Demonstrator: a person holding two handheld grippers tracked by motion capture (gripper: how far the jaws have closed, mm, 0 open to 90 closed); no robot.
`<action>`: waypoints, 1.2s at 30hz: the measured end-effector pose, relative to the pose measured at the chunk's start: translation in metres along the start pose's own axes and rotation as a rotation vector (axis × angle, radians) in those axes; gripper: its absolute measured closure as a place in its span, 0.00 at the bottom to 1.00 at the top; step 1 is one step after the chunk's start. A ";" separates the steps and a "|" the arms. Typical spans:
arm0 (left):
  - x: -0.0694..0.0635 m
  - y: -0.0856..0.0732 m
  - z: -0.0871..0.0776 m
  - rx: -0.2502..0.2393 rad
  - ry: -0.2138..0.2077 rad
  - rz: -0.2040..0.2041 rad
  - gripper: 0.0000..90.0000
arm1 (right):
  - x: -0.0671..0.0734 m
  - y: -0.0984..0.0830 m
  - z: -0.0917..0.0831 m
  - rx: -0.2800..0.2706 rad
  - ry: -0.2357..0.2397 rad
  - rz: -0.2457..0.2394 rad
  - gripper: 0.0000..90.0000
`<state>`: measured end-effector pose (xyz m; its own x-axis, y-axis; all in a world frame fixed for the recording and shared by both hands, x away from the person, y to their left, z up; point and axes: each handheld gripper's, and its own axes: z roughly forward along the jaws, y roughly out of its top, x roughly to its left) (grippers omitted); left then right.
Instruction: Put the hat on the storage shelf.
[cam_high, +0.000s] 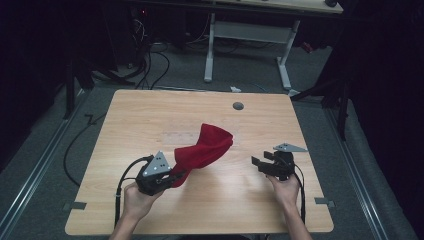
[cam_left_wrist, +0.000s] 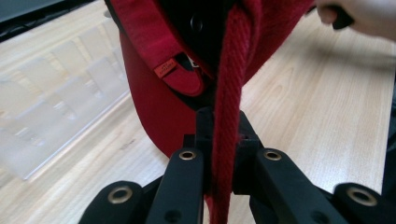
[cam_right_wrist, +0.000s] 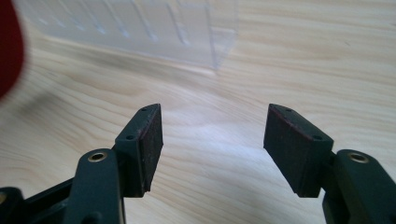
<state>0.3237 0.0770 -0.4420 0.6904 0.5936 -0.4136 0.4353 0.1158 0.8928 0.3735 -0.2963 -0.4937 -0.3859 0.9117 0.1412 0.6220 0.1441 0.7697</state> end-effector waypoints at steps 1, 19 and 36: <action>0.002 0.002 -0.001 -0.008 -0.001 -0.008 0.94 | 0.000 -0.003 0.002 0.008 -0.018 -0.007 0.42; 0.033 0.037 -0.003 -0.109 0.022 -0.133 0.94 | -0.006 -0.037 0.012 0.077 -0.162 -0.068 0.37; 0.056 0.070 -0.001 -0.215 0.055 -0.170 0.94 | -0.005 -0.037 0.012 0.078 -0.163 -0.063 0.36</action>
<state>0.3924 0.1189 -0.4023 0.5833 0.5927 -0.5553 0.4057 0.3797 0.8314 0.3603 -0.3020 -0.5307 -0.3145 0.9492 -0.0130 0.6534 0.2264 0.7224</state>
